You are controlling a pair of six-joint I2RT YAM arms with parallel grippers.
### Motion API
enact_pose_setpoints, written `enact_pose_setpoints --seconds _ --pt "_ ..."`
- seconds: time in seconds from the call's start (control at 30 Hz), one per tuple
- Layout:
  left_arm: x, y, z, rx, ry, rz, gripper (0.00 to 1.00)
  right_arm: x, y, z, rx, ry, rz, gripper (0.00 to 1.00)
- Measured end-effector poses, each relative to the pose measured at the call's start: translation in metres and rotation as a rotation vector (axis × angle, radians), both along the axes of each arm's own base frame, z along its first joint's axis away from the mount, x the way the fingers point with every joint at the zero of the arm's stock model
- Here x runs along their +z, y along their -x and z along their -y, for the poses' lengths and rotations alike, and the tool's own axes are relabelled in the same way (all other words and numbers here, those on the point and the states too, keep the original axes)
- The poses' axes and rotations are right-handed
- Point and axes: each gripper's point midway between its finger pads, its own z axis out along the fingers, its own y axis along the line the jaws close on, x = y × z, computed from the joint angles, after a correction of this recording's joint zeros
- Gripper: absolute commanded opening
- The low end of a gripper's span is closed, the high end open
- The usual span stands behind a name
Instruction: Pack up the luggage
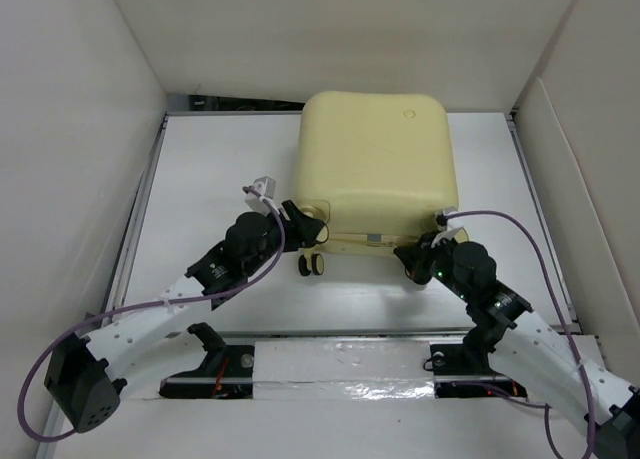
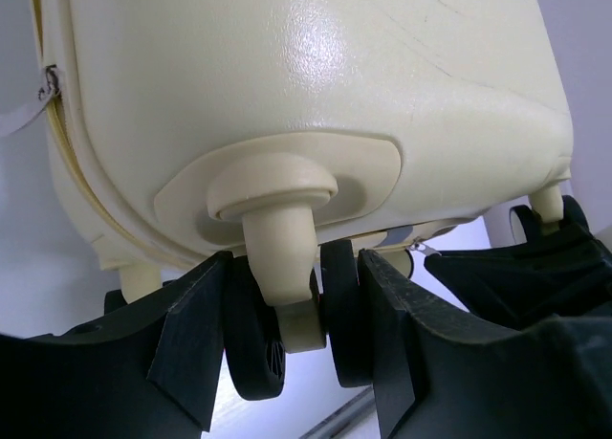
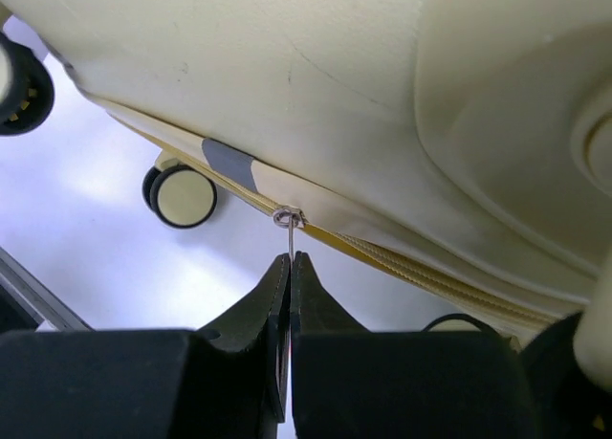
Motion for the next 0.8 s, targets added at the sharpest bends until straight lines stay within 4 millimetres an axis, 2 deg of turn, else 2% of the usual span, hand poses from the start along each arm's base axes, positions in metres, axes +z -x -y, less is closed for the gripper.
enact_pose_setpoints --seconds 0.17,0.5,0.6,0.7,0.8 --pt "0.003 0.003 0.006 -0.030 0.052 -0.027 0.00 -0.002 0.001 0.008 -0.008 -0.005 -0.011 0.00" --pt "0.004 -0.002 0.003 -0.002 0.043 -0.013 0.00 -0.008 -0.006 0.002 -0.010 0.018 -0.037 0.00" --pt "0.003 -0.010 -0.007 0.057 0.007 0.016 0.00 -0.012 -0.012 -0.012 -0.031 0.059 -0.056 0.00" --pt "0.005 -0.018 -0.022 0.118 -0.010 0.041 0.00 -0.008 -0.020 -0.021 -0.068 0.081 -0.071 0.00" --pt "0.007 -0.018 -0.027 0.122 0.040 0.060 0.00 -0.004 -0.023 -0.016 -0.085 0.059 -0.074 0.00"
